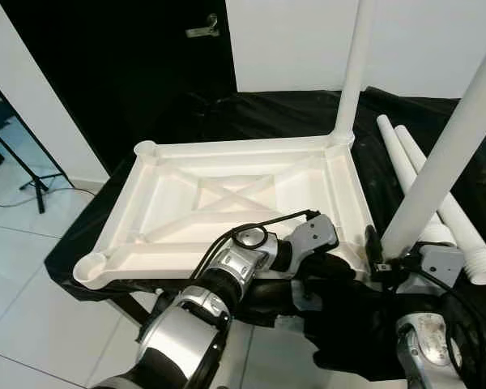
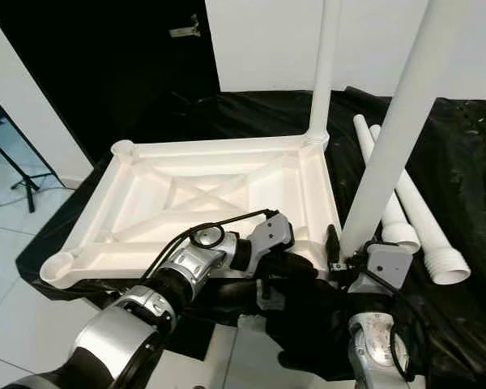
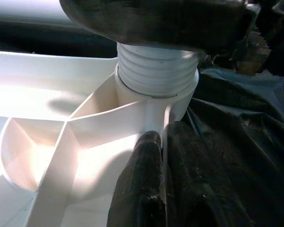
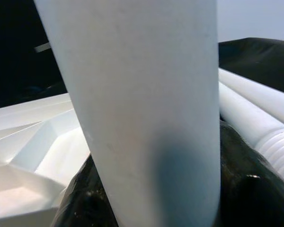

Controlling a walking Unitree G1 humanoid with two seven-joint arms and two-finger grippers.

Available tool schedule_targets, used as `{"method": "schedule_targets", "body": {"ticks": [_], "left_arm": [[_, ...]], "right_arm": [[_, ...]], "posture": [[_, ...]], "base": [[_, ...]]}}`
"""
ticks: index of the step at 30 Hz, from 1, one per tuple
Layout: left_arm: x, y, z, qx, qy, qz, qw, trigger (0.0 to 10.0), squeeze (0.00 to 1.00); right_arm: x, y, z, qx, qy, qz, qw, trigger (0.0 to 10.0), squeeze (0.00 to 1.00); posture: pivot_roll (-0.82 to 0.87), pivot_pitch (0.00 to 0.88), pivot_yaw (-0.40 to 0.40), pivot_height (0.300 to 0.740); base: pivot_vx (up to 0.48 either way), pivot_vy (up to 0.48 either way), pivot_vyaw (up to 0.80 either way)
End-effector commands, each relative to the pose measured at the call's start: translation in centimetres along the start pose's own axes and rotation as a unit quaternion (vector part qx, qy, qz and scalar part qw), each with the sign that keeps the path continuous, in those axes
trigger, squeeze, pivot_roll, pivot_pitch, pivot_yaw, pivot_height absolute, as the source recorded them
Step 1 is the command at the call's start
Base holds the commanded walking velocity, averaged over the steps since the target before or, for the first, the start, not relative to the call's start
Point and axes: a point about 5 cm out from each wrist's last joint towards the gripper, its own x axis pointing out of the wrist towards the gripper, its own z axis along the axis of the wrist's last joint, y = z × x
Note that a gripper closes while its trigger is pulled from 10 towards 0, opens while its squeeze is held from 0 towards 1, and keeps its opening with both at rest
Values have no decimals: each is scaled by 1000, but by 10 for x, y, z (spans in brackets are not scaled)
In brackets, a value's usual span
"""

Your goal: Building children table

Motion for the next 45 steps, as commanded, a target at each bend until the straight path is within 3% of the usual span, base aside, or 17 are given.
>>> {"method": "schedule_targets", "body": {"ticks": [1,6,7,9,10,14,15,21,22,31,37,38,40,41,42,43,45], "left_arm": [[-5,-4,-31,-55,35,45,997,10000,0],[-10,-2,-33,-58,34,53,996,10000,0],[-20,0,-39,-63,39,67,995,10000,0],[-23,1,-41,-65,41,73,994,10000,0],[-27,2,-44,-66,42,78,994,10000,0],[-29,2,-45,-67,43,80,994,10000,0],[-33,2,-49,-69,45,87,993,10000,0],[-31,1,-50,-72,40,96,992,10000,0],[-29,1,-49,-73,38,96,992,10000,0],[-14,-6,-44,-73,28,85,993,10000,0],[-9,-7,-42,-66,31,74,995,10000,0],[-9,-6,-41,-65,31,74,995,10000,0],[-9,-6,-41,-65,31,74,995,10000,0],[-9,-6,-40,-64,31,74,995,10000,0],[-9,-6,-40,-64,31,74,995,10000,0],[-8,-5,-39,-63,31,74,995,10000,0],[-8,-4,-38,-61,31,74,995,10000,0]], "right_arm": [[-2,-11,-14,20,34,-69,997,0,0],[-2,-6,-16,29,28,-92,995,0,0],[-5,9,-22,49,32,-87,994,0,0],[-5,14,-24,54,34,-82,995,745,0],[-5,21,-27,51,38,-66,996,10000,0],[-5,24,-28,48,41,-56,996,10000,0],[-2,33,-27,40,35,-1,999,10000,1000],[3,31,-15,2,0,80,997,10000,1000],[4,28,-10,-12,-11,96,995,10000,0],[16,-9,13,-85,-57,151,983,10000,0],[17,-24,8,-89,-9,212,973,10000,0],[15,-25,6,-84,3,225,971,9294,0],[15,-25,4,-81,11,234,969,9294,0],[12,-25,3,-78,20,248,965,3451,0],[12,-25,3,-78,20,248,965,3451,0],[8,-24,0,-69,36,273,959,0,0],[0,-23,-6,-51,68,307,948,0,0]], "posture": [[67,0,123,740],[91,0,130,740],[151,0,139,740],[151,0,139,740],[166,0,138,740],[166,0,138,740],[176,0,120,740],[157,0,95,740],[157,0,95,740],[96,0,81,740],[67,0,87,740],[62,0,89,740],[59,0,89,740],[57,0,90,740],[57,0,90,740],[54,0,91,740],[53,0,92,740]], "base": [[0,0,0],[0,0,0],[0,0,0],[0,0,0],[0,0,0],[0,0,0],[0,0,0],[0,0,0],[0,0,0],[0,0,0],[0,0,0],[0,0,0],[0,0,0],[0,0,0],[0,0,0],[0,0,0],[0,0,0]]}}
